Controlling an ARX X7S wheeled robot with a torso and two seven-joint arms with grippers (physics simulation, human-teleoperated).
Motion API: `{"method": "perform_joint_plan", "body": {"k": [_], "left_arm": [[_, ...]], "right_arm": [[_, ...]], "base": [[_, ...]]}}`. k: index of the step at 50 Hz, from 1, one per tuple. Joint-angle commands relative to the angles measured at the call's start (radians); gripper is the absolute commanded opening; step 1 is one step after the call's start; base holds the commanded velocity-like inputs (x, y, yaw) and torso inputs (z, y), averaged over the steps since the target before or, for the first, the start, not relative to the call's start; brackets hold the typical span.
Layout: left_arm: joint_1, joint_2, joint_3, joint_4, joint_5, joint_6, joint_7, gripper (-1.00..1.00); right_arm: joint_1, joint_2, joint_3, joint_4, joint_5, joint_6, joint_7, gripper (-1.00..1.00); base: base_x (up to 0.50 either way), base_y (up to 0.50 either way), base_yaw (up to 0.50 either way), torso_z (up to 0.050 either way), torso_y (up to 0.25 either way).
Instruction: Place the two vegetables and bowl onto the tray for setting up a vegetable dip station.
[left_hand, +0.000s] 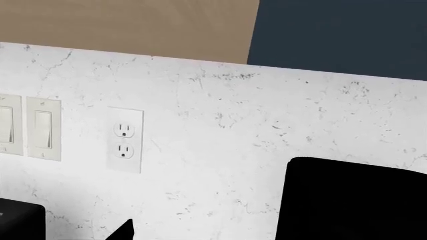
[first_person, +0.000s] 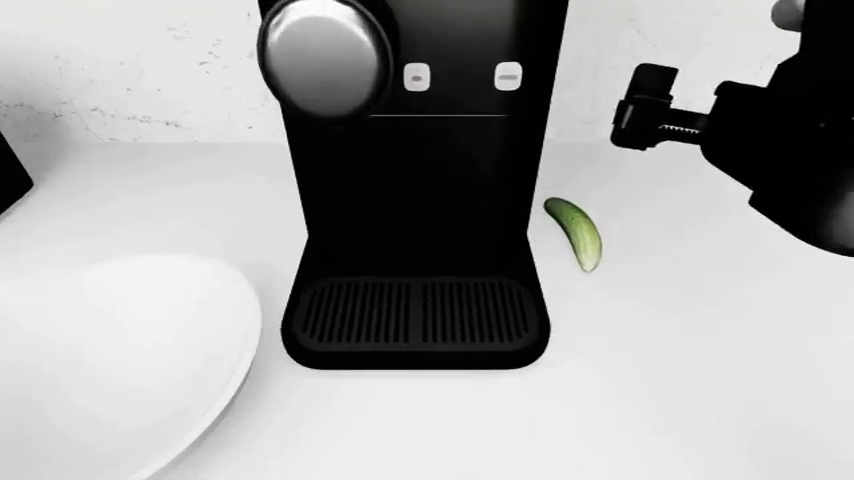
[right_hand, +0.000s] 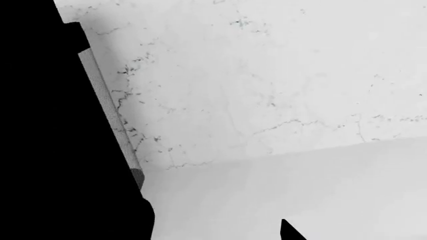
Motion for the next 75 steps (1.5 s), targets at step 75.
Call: {"method": "perform_joint_plan", "body": {"k": [75], "left_arm": [[0.010, 0.020, 0.000, 0.007, 0.005, -0.008, 0.003, 1.00]], "right_arm": [[0.022, -0.138, -0.289, 0.318, -0.144, 0.095, -0.350, 1.00]], "base": [[0.00, 0.00, 0.00, 0.000, 0.000]]}}
